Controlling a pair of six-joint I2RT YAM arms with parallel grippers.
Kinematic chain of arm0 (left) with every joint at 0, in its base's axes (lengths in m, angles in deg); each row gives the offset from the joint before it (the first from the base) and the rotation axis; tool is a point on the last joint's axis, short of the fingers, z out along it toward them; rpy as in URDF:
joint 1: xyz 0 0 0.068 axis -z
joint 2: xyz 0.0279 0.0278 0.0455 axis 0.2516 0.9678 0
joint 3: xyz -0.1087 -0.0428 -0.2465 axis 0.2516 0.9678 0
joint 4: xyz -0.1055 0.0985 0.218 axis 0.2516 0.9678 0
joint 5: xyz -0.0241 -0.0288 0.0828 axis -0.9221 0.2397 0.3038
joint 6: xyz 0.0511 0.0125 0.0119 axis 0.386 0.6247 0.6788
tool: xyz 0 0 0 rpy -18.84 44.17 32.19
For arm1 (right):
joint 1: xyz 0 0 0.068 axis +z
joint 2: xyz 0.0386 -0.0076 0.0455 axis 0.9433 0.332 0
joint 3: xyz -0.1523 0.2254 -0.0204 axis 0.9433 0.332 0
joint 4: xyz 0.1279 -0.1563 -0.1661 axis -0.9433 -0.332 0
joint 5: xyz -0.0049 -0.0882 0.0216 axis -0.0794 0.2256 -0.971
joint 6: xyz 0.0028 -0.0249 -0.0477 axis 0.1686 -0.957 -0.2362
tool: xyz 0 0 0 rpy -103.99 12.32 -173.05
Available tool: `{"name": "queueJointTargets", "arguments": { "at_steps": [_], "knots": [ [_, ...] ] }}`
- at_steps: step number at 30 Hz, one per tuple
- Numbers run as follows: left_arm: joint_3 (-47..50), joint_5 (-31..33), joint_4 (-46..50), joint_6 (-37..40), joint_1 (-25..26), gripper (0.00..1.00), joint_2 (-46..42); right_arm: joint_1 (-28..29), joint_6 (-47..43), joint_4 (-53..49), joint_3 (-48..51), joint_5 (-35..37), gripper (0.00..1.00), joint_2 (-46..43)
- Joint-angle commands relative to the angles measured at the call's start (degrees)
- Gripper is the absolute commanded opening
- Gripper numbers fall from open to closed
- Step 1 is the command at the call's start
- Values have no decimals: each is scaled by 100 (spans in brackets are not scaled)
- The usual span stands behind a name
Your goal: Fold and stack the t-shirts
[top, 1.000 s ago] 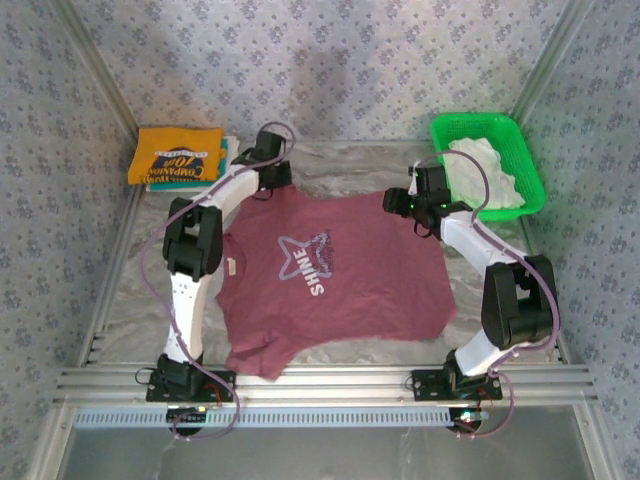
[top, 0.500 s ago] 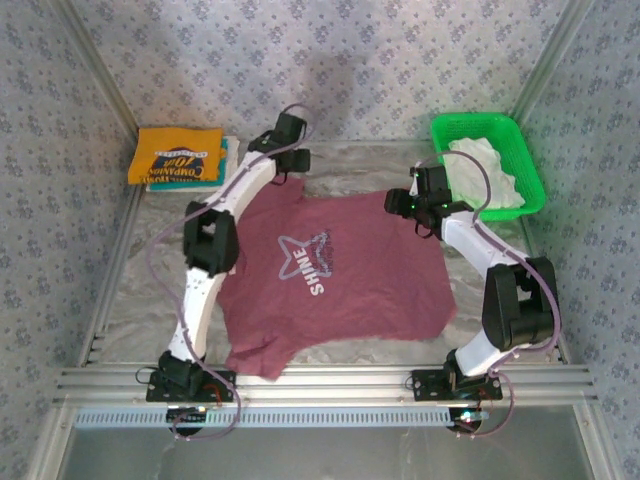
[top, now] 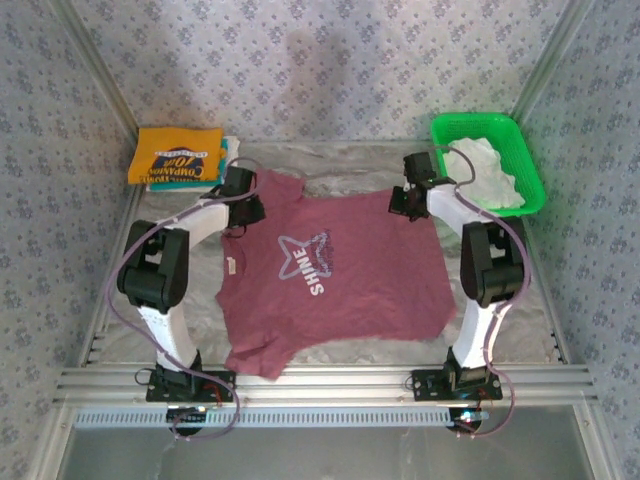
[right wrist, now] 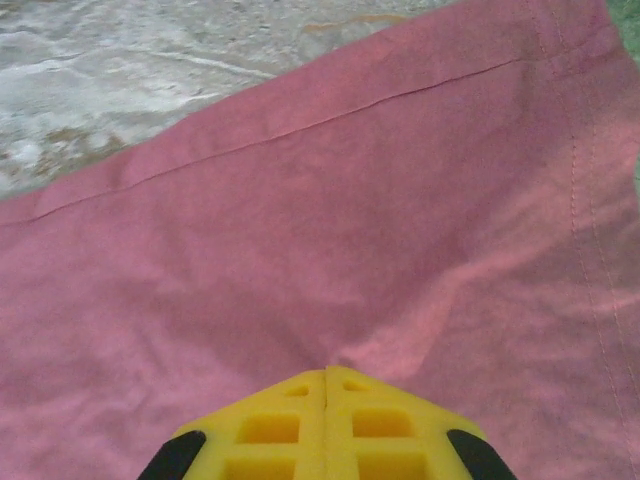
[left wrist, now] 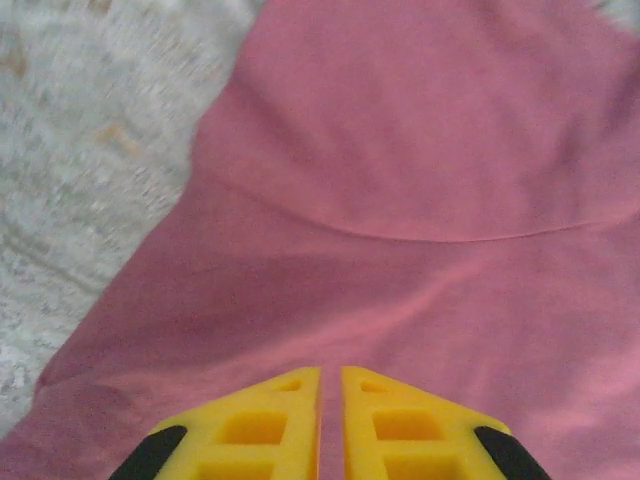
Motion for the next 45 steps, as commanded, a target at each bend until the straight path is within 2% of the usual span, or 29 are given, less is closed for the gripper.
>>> {"name": "queueJointTargets", "arguments": {
  "at_steps": [1, 6, 10, 18, 23, 26, 28, 30, 32, 36, 39, 40, 44, 45],
  "knots": [
    [-254, -69, -49, -42, -89, 13, 297, -75, 282, -458, -481, 264, 0, 463],
    [-1163, -136, 505, -18, -232, 11, 1173, -157, 574, -510, -1032, 112, 0, 1147],
    [-1640, -131, 543, -63, -252, 11, 1653, -247, 857, -459, -1259, 45, 0, 1527],
    [-3446, -216, 1142, 7, -320, 11, 2922, -359, 1301, -195, -1697, -28, 0, 2110],
    [-5263, -319, 1822, -10, -414, 11, 3764, -426, 1324, -309, -2658, -10, 0, 2630],
    [-6691, -449, 2331, -45, -488, 12, 4403, -459, 1225, -517, -3629, -62, 1, 3082],
    [-7777, -431, 2729, -35, -528, 13, 4863, -480, 1160, -663, -4320, -284, 8, 3382],
    [-8724, -438, 3079, -58, -580, 20, 5192, -490, 1148, -847, -4933, -402, 14, 3542],
    [-9236, -417, 3282, -82, -627, 22, 5203, -448, 1061, -1007, -5265, -471, 21, 3453],
    [-9035, -196, 3433, 234, -589, 35, 4400, -322, 771, -1269, -5034, -547, 35, 2638],
    [-7942, -2, 3204, 574, -466, 37, 3251, -181, 548, -901, -4003, -555, 43, 1520],
    [-7070, -44, 2774, 587, -433, 38, 2623, -133, 482, -685, -3450, -569, 44, 1062],
    [-2285, -229, -303, 149, -362, 52, -355, 99, 417, 471, -986, -441, 49, -765],
    [-1520, -167, -587, 4, -357, 53, -862, 160, 387, 731, -450, -457, 49, -1126]
  ]
}}
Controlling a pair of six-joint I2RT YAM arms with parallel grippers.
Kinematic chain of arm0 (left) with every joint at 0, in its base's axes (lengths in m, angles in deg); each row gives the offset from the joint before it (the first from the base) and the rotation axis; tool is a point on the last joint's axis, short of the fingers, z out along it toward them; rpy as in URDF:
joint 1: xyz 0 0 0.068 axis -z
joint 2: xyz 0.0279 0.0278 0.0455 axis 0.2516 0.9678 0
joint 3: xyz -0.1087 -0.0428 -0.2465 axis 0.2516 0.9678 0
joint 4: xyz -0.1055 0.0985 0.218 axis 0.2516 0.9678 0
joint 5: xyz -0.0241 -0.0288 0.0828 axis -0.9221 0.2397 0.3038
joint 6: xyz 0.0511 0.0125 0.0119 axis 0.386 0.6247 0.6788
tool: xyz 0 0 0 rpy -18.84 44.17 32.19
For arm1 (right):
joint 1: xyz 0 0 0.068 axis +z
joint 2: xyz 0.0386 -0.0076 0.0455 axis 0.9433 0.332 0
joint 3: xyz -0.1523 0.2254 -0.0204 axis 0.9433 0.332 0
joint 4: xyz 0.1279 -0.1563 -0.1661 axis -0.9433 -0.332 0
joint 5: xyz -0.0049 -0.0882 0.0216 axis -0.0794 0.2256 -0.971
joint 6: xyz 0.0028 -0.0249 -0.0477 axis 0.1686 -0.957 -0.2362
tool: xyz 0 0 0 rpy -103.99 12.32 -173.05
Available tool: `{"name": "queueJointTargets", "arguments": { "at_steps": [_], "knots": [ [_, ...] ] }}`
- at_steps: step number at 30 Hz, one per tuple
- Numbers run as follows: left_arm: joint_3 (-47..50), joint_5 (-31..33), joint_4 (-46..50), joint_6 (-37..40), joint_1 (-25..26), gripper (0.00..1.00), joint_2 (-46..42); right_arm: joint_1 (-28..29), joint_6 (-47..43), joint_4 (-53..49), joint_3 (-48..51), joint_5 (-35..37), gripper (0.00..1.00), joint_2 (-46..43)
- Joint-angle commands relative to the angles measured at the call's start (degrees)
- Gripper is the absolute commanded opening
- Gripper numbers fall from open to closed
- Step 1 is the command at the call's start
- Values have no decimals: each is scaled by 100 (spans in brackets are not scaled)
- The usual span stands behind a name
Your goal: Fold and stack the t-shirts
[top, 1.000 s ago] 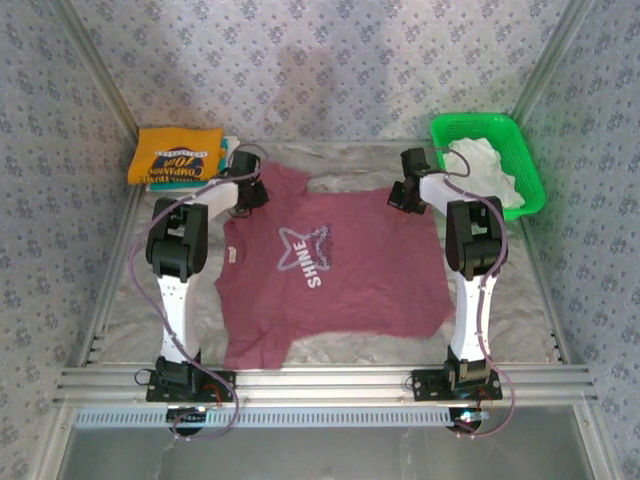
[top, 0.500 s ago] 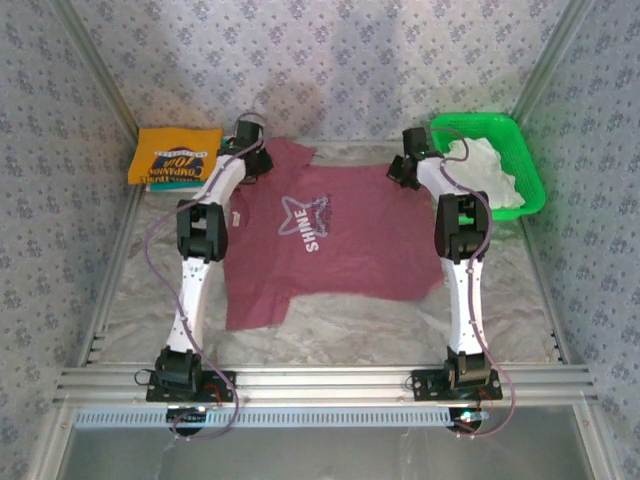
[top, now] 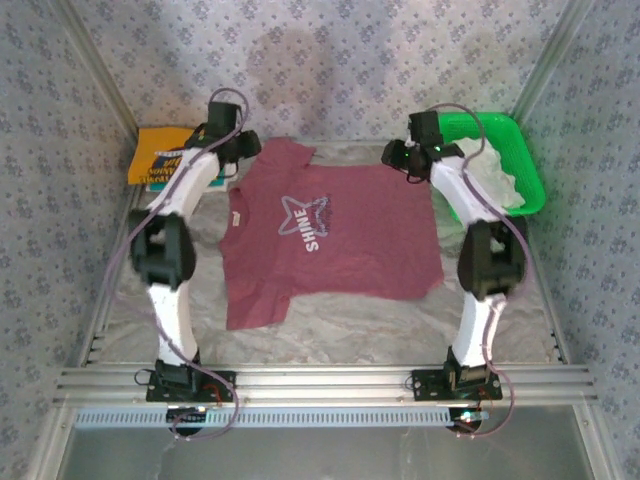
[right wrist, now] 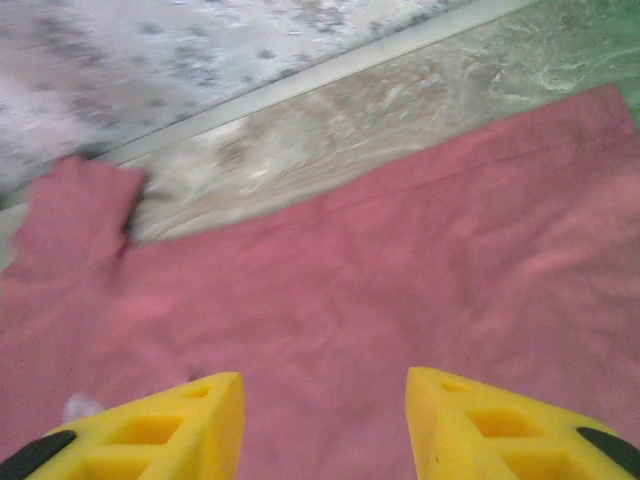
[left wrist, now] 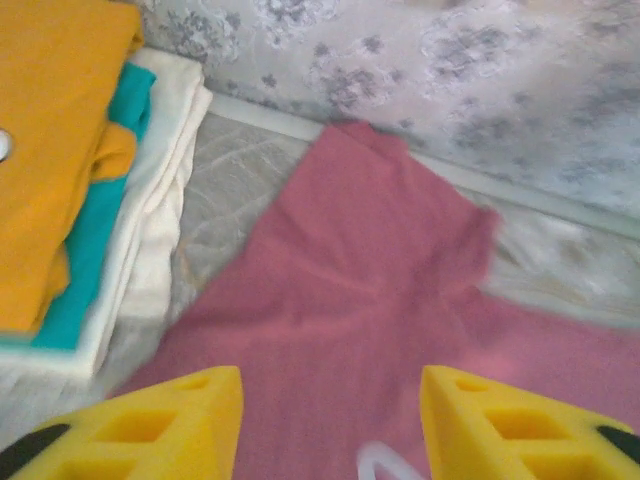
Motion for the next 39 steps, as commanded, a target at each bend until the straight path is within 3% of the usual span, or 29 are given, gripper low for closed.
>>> {"name": "queueJointTargets", "arguments": {
  "at_steps": [1, 3, 5, 9, 13, 17, 25, 31, 35, 39],
  "knots": [
    [2369, 138, -1799, -391, 62, 54, -1858, 210, -270, 1030, 1664, -42, 49, -1232],
    [3639, 278, -1840, -538, 114, 56, -2695, 416, -510, 1436, 2756, 95, 50, -1923],
    [4608, 363, -1503, -627, 128, 58, -3367, 635, -661, 1747, 3731, 339, 60, -2556],
    [5740, 395, -222, -893, 240, 59, -4241, 846, -755, 2235, 5295, 761, 64, -3781],
    [6431, 331, 663, -1636, 711, 57, -4665, 1002, -604, 2792, 6377, 1006, 65, -4663],
    [6476, 395, 1416, -2192, 1217, 57, -4512, 1334, -669, 3055, 6715, 1638, 66, -4839],
    [6482, 331, 2398, -2743, 1673, 52, -4500, 1453, -697, 3348, 7024, 1987, 67, -4888],
    [6906, -46, 2128, -2915, 1709, 51, -4670, 1454, -754, 3410, 7054, 2156, 67, -4884],
    [6951, -1, 2362, -2988, 1778, 49, -4735, 1448, -786, 3363, 6995, 2167, 67, -4857],
    [7223, -70, 2014, -2930, 1778, 49, -4775, 1442, -805, 3421, 6998, 2206, 68, -4807]
  ]
}}
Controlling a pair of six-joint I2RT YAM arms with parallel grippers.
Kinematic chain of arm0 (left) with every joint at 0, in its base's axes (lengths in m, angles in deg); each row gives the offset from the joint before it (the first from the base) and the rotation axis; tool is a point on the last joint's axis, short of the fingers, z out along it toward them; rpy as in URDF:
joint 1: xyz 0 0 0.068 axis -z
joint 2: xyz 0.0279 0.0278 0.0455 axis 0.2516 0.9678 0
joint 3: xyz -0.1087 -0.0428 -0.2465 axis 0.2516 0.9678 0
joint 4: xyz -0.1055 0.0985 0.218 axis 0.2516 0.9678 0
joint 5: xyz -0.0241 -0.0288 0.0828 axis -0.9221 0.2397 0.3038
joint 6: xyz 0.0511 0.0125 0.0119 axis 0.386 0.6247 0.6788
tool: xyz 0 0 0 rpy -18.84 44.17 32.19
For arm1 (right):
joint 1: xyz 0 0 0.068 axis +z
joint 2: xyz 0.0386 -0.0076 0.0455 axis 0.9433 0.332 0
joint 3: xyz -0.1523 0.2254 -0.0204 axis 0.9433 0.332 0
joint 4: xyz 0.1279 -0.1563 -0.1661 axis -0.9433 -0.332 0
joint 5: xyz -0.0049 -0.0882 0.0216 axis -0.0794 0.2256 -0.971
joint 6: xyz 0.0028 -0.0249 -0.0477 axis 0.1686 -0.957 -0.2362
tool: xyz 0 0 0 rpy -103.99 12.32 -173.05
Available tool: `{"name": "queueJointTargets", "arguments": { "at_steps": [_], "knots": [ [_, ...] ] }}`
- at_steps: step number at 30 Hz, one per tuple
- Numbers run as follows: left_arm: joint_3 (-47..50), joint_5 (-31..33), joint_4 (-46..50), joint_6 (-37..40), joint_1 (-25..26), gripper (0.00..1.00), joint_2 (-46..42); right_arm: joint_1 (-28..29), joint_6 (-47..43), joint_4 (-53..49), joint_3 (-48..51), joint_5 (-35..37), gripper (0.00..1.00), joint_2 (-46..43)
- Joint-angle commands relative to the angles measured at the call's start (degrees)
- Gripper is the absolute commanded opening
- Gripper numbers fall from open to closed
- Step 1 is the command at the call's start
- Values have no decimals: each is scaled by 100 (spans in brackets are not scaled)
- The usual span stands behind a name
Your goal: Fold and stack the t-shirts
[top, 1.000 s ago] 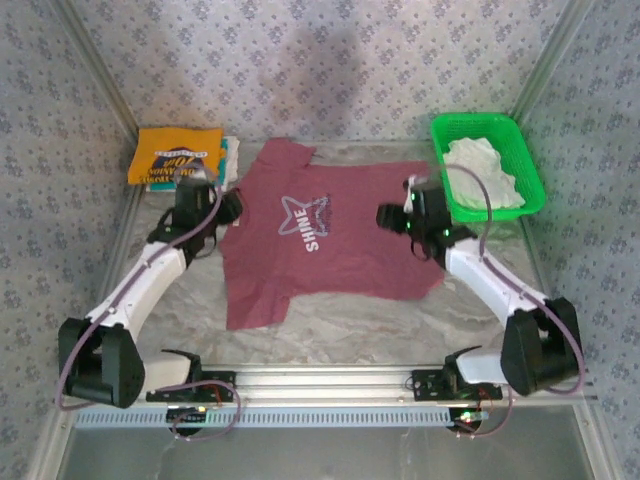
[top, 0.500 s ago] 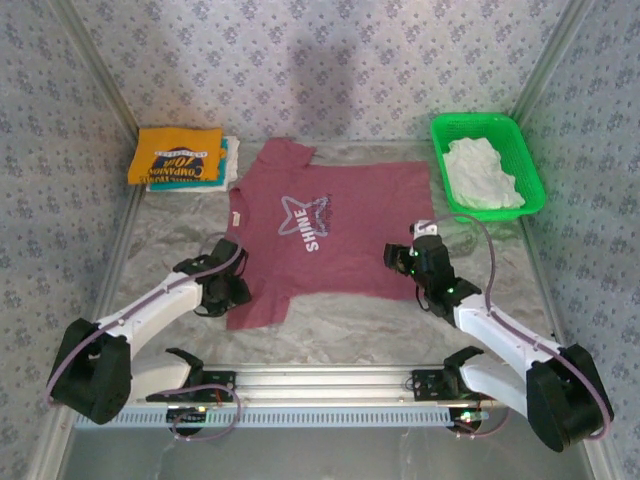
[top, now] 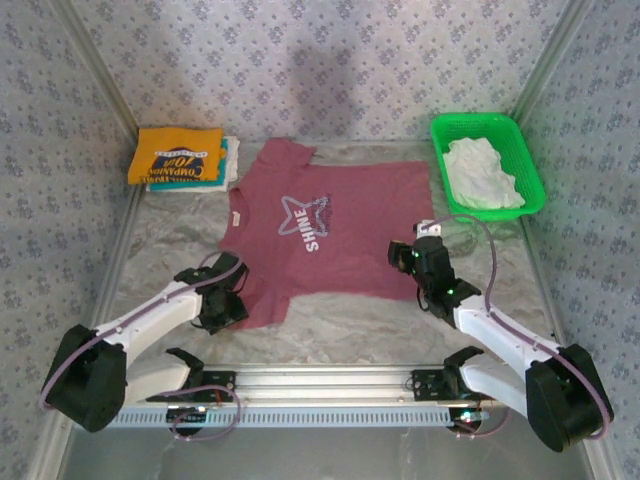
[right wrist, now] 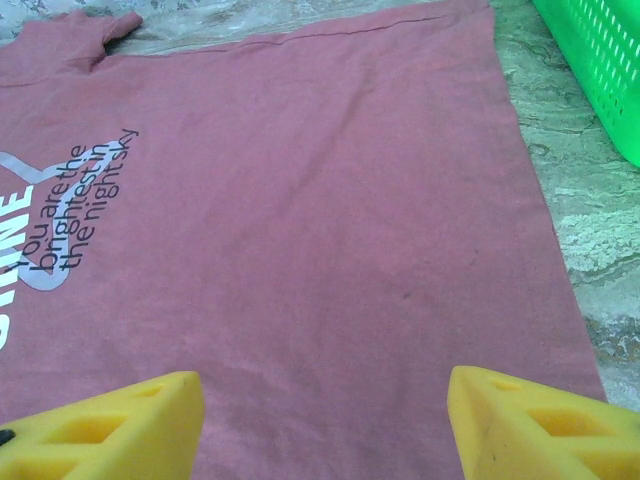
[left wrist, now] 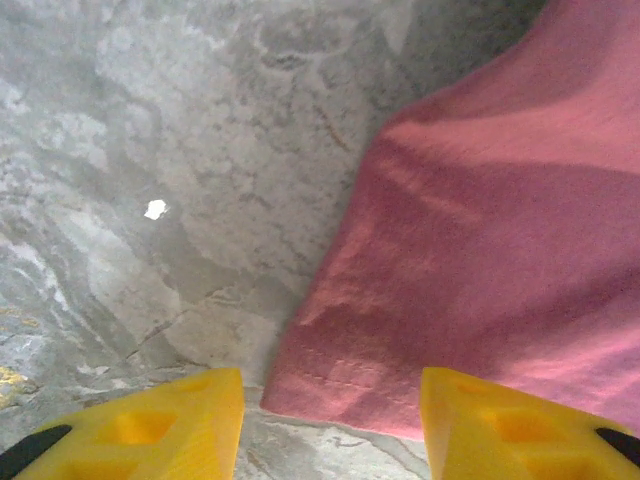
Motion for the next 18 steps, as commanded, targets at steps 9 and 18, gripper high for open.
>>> {"name": "queueJointTargets", "arguments": {
  "at_steps": [9, 18],
  "knots": [
    [439, -102, -827, 33, 36, 2, -62, -133, 407, -1086, -380, 305, 78, 213],
    [-55, 262, -256, 90, 27, 0, -886, -2473, 1277, -3921, -1196, -2331, 68, 808]
  ]
}}
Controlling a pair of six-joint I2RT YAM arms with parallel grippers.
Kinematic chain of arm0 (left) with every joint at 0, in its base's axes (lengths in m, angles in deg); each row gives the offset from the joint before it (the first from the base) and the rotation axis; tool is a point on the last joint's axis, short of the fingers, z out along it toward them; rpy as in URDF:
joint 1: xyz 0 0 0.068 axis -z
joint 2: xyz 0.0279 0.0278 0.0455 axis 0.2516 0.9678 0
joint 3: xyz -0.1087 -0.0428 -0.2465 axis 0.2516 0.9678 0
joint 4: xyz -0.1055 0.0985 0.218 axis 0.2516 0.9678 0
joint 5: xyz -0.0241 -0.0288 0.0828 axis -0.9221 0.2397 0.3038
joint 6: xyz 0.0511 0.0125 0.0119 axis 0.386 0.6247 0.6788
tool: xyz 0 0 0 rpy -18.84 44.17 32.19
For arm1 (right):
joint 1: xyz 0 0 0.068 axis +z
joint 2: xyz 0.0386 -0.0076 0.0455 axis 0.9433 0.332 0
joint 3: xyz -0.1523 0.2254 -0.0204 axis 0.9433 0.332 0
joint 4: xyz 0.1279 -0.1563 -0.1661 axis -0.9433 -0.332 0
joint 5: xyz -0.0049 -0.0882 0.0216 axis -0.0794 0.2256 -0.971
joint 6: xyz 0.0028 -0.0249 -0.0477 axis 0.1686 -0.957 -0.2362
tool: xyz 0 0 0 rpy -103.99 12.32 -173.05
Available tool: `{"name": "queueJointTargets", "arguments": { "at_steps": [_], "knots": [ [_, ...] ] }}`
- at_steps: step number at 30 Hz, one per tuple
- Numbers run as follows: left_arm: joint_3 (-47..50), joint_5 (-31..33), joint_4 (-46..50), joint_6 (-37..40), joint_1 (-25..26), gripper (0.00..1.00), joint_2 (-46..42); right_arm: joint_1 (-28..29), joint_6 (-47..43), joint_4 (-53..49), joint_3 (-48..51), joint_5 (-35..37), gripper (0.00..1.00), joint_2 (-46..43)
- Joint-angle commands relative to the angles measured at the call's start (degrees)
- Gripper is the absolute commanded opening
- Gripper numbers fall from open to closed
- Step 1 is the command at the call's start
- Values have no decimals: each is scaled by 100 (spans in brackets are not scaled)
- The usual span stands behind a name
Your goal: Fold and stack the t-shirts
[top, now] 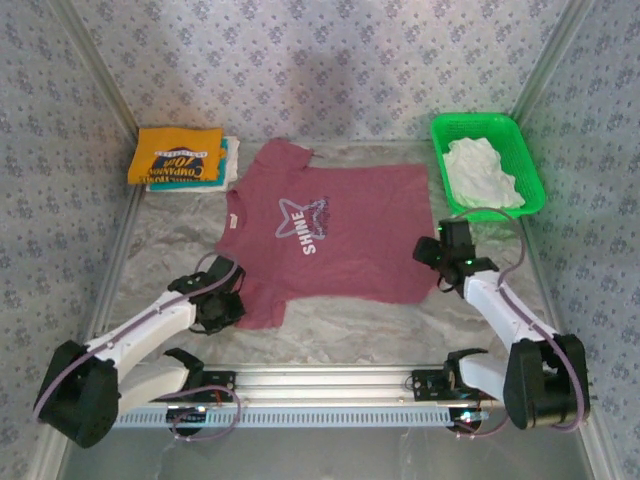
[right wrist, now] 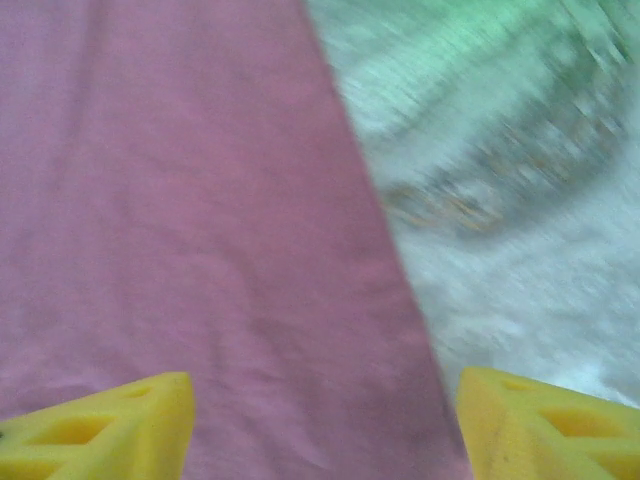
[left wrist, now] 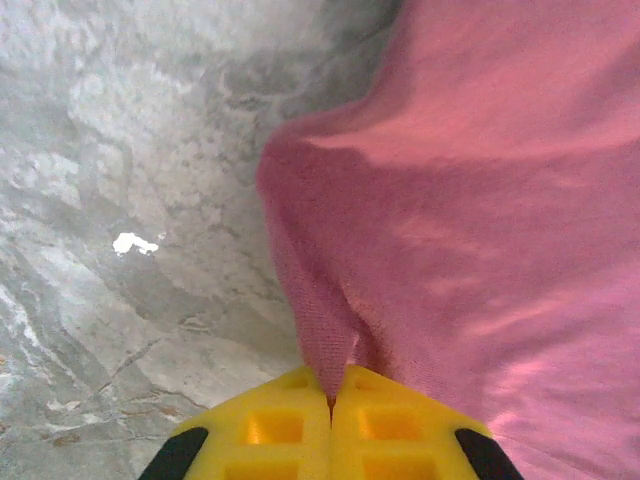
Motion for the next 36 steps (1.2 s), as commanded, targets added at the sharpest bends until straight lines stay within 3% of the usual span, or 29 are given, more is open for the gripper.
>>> {"name": "queueJointTargets", "arguments": {
  "at_steps": [1, 6, 16, 19, 26, 36],
  "knots": [
    [-273, 233, 151, 18, 15, 0, -370, -559, 317, -1361, -73, -1391, 66, 155],
    [-324, 319, 242, -3, -10, 0, -564, -866, 131, -1555, 50, -2008, 55, 435],
    [-285, 396, 229, -30, -23, 0, -793, -736, 261, -951, 288, -2423, 43, 914],
    [-295, 433, 274, -21, -22, 0, -810, -645, 317, -909, 275, -2286, 35, 894],
    [-465, 641, 615, 30, -58, 0, -1128, -649, 400, -1286, 280, -2146, 5, 464],
    [-455, 671, 1146, 120, -67, 0, -1995, -551, 652, -2295, 334, -1794, 0, -594]
  ]
}}
